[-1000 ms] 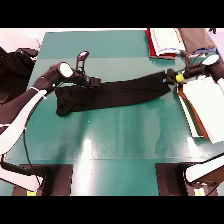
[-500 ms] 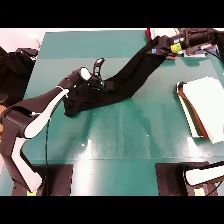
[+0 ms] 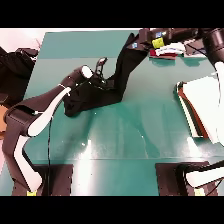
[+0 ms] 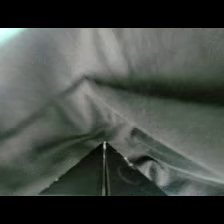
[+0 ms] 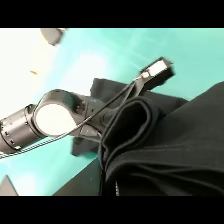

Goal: Fold the shirts.

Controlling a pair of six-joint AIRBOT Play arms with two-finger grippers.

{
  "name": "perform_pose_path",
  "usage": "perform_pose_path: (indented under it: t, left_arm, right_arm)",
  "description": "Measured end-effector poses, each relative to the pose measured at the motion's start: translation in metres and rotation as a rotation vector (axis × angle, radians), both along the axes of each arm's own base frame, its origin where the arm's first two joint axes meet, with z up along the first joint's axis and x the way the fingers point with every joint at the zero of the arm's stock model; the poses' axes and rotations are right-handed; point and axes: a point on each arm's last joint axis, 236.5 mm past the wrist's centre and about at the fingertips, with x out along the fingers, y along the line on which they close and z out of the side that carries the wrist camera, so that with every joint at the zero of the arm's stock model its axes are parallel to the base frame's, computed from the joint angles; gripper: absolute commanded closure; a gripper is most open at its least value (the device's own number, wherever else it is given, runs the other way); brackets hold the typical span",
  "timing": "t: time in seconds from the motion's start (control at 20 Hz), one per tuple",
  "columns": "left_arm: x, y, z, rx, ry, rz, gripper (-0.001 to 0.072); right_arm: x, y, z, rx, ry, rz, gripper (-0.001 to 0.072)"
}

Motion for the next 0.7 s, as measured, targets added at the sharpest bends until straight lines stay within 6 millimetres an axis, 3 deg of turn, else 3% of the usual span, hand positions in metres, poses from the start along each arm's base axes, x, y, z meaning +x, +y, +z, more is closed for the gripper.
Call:
perform_pose_path:
  t: [0.15,0.3,0.35,0.4,0.45,0.6,0.7]
  left_arm:
    - [0.023,0.043,0.05,0.0,-0.08,0.057,0.0681]
    - [0.043,0.12,0.119,0.045,-0.208,0.155,0.0681]
    - [0.045,0.149,0.145,0.064,-0.256,0.194,0.0681]
    - [0.045,0.175,0.169,0.079,-0.3,0.233,0.0681]
    - [0.043,0.201,0.192,0.095,-0.34,0.272,0.0681]
    - [0.029,0.263,0.251,0.128,-0.445,0.379,0.0681]
    - [0.019,0.284,0.275,0.14,-0.486,0.417,0.0681]
  right_arm:
    - [-0.007,0.036,-0.002,0.064,0.016,0.058,0.0697]
    - [-0.019,0.09,-0.007,0.136,0.001,0.141,0.0695]
    - [-0.024,0.113,-0.012,0.157,-0.008,0.166,0.0646]
    - [-0.029,0.137,-0.02,0.173,-0.015,0.186,0.0477]
    - [-0.033,0.161,-0.028,0.191,-0.027,0.199,0.036]
    - [-0.049,0.222,-0.054,0.233,-0.054,0.247,0.036]
    - [-0.053,0.237,-0.059,0.245,-0.076,0.264,0.0364]
